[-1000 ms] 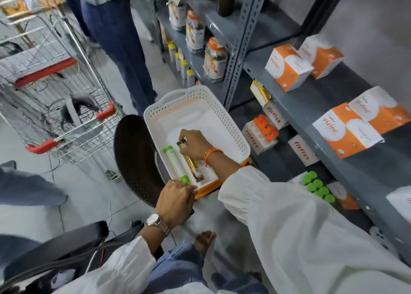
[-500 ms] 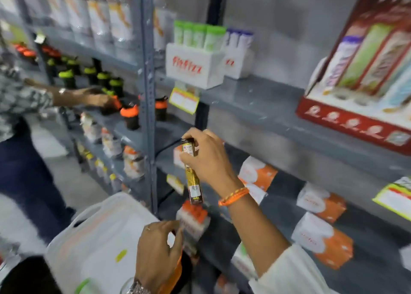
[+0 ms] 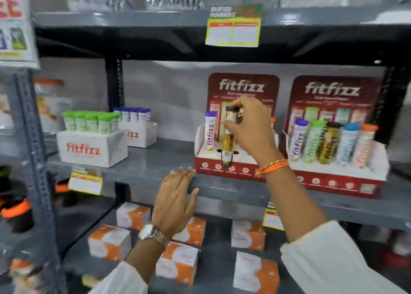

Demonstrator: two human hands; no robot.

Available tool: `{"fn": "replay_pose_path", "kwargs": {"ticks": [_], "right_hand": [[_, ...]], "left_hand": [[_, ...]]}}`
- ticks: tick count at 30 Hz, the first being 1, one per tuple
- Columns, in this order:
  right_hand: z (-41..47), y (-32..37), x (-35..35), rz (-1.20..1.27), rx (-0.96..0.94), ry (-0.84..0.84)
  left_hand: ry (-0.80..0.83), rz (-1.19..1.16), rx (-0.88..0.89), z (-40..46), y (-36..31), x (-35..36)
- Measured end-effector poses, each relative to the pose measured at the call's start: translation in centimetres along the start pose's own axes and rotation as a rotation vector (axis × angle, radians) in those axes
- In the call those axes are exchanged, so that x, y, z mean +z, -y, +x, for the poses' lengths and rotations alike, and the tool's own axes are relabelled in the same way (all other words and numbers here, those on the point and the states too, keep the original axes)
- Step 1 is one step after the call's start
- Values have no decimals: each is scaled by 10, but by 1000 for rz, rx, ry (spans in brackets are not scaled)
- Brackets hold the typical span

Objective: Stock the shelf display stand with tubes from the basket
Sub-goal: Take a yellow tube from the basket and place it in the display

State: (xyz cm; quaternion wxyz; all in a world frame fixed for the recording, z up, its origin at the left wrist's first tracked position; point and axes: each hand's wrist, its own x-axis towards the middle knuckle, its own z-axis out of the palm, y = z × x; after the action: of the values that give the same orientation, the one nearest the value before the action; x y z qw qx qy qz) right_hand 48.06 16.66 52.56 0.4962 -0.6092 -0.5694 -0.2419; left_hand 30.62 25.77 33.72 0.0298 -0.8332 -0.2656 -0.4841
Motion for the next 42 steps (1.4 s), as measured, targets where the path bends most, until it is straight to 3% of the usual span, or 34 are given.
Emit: {"fn": "replay_pose_path", "kwargs": {"ticks": [7,24,42], "right_hand": [[14,-25,4,-139,-43,-22],[24,-23,17,-254,-34,39],[56,-20,9,-338,127,356]], "left_hand": [[4,89,78,4,8,13],[7,87,20,3,3,14],[11,73,18,2,5,16]]}}
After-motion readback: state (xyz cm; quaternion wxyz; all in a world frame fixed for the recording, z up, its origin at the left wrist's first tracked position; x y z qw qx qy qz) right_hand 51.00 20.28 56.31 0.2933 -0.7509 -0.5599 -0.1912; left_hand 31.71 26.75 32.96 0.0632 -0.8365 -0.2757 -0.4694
